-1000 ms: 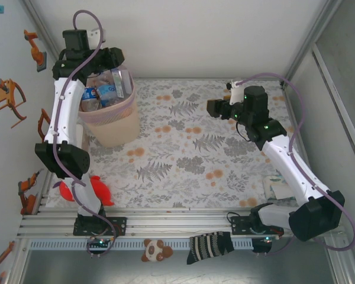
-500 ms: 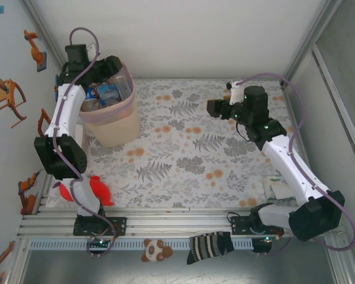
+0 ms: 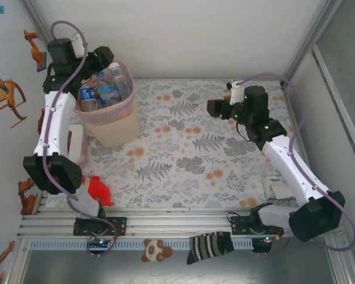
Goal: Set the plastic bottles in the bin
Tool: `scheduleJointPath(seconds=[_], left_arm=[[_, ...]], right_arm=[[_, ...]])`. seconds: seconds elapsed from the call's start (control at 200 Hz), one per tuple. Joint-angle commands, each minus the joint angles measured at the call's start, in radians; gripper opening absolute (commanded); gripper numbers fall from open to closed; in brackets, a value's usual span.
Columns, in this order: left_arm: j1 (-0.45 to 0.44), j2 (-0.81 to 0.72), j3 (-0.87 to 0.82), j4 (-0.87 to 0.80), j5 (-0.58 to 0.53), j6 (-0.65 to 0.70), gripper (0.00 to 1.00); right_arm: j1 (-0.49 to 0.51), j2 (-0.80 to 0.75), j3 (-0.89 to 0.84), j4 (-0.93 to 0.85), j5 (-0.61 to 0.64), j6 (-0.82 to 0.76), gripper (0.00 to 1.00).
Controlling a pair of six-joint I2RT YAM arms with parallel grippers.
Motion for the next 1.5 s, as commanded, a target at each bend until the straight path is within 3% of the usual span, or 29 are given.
scheduleJointPath(seconds=[0.0, 0.16, 0.265, 0.506, 0.746, 0.891, 1.026, 1.142, 1.337, 1.492], left_arm=[[-0.04, 0.005, 0.014, 0.016, 0.104, 0.016, 0.52], [-0.091, 0.081, 0.073, -0.076, 0.213, 0.061, 0.4], [-0.087, 0.094, 0.057, -0.136, 0.178, 0.088, 0.32], [-0.038, 0.059, -0.076, -0.132, 0.108, 0.116, 0.24], [-0.009, 0.059, -0.155, -0.119, 0.106, 0.118, 0.23], [-0.008, 0.044, -0.169, -0.038, 0.179, 0.09, 0.23], [-0.019, -0.013, -0.186, 0.107, 0.269, 0.053, 0.29], [-0.048, -0.057, -0.151, 0.087, 0.272, 0.084, 0.34], [-0.092, -0.173, -0.181, 0.006, 0.158, 0.151, 0.36], [-0.149, -0.303, -0.269, -0.083, -0.032, 0.209, 0.39]], right_arm=[[0.004, -0.028, 0.019, 0.026, 0.002, 0.012, 0.73], [0.004, -0.034, 0.019, 0.022, -0.003, 0.013, 0.74], [0.004, -0.045, 0.014, 0.017, 0.001, 0.009, 0.74], [0.004, -0.054, 0.008, 0.007, 0.009, 0.005, 0.73], [0.004, -0.046, 0.013, 0.014, 0.007, 0.009, 0.73], [0.004, -0.052, 0.016, 0.012, 0.011, 0.009, 0.74], [0.004, -0.057, 0.022, 0.007, 0.017, -0.001, 0.73], [0.004, -0.061, 0.029, 0.001, 0.023, -0.008, 0.74], [0.004, -0.077, 0.028, -0.017, 0.05, -0.024, 0.74], [0.004, -0.094, 0.027, -0.044, 0.086, -0.039, 0.74]])
